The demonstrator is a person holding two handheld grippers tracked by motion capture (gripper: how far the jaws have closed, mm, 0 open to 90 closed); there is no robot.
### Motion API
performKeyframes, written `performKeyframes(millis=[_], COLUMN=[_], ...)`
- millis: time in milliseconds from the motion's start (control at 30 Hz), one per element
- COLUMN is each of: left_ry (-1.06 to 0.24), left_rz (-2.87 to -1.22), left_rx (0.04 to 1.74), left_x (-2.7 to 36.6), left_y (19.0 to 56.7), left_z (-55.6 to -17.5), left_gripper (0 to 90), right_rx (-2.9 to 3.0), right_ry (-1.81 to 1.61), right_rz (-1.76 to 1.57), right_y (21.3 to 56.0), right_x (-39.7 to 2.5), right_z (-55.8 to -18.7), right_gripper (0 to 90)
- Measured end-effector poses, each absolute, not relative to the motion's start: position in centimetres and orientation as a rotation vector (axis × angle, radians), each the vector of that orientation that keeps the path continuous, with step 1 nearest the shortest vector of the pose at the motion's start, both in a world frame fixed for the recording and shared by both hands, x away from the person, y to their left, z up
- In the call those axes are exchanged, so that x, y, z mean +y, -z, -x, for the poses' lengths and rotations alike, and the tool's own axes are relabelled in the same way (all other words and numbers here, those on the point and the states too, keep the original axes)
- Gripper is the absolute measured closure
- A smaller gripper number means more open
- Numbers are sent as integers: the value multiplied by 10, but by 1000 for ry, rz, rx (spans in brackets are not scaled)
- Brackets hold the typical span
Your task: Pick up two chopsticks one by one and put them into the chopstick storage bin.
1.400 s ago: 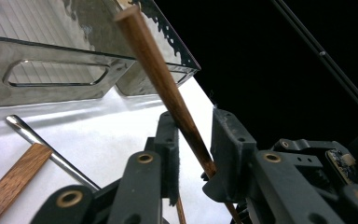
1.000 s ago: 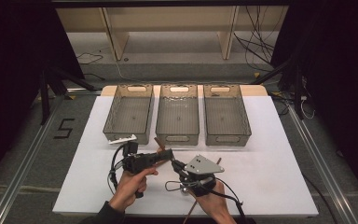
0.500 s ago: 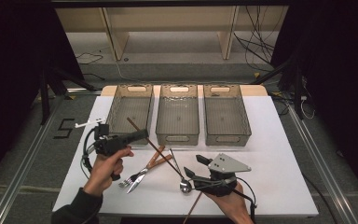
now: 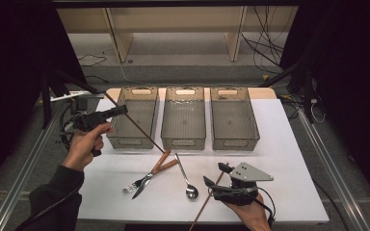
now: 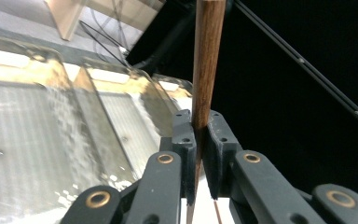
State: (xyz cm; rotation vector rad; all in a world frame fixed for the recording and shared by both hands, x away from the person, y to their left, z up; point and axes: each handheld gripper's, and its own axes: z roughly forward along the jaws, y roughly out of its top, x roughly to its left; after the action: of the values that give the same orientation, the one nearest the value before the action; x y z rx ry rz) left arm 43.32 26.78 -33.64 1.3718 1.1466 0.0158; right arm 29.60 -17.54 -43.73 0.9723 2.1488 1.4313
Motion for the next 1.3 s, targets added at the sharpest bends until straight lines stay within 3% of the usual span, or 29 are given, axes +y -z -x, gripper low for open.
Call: performKeyframes(millis=[667,1300], left_ry=[-195,-157], left_rz=[-1452,-1565], left_rx=[1307,1412], left_x=[289,271], left_y=[314,346], left_z=[-498,-528], left_gripper=[838,836], right_rx=[2148,2173], right_ry=[-1422,-1408], right_rz=[-990,-994], right_y=[442,445], right_x=[-180,-178], right_z=[-296,-296], right_gripper=[277,278])
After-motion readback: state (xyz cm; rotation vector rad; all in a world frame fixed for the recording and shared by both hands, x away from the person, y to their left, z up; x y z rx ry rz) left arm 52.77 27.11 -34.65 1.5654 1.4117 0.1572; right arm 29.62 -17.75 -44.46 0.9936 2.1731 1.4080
